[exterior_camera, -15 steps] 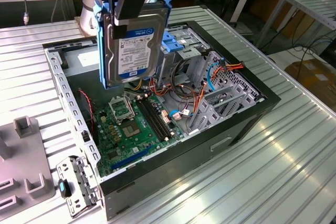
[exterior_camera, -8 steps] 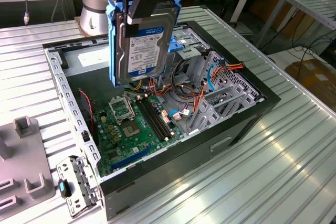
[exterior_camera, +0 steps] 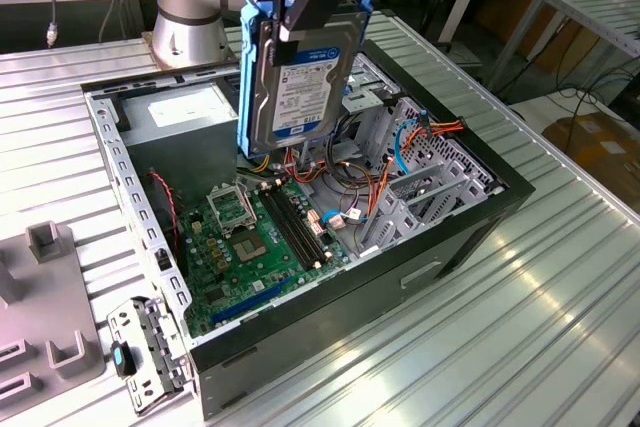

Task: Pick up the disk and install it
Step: 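Insert the disk into the insertion slot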

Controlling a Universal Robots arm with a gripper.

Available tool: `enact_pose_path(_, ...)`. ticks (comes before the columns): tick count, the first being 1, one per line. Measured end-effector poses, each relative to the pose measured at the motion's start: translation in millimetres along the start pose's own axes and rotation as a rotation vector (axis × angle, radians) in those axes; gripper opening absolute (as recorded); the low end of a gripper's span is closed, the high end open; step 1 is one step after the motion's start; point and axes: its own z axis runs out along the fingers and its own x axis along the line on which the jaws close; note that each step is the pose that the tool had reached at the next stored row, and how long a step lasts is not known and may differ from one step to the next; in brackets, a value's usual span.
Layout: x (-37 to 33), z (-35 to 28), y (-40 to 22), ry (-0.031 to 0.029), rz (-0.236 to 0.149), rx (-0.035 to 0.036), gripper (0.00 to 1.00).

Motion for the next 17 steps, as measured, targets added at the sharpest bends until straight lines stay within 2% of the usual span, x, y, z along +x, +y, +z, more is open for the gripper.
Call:
enact_pose_path(5,0.1,0.5,-10.2,-0.0001,0.000,0.0000,0.37)
enact_pose_path(8,0.7,0.7,-14.1,0.0000,0.000,0.0000,0.37)
enact_pose_path(14,6.1,1.3,-15.1,0.0000,0.000,0.0000,0.37)
enact_pose_path(17,12.2,1.8,-15.3,0.0000,0.000,0.0000,0.37)
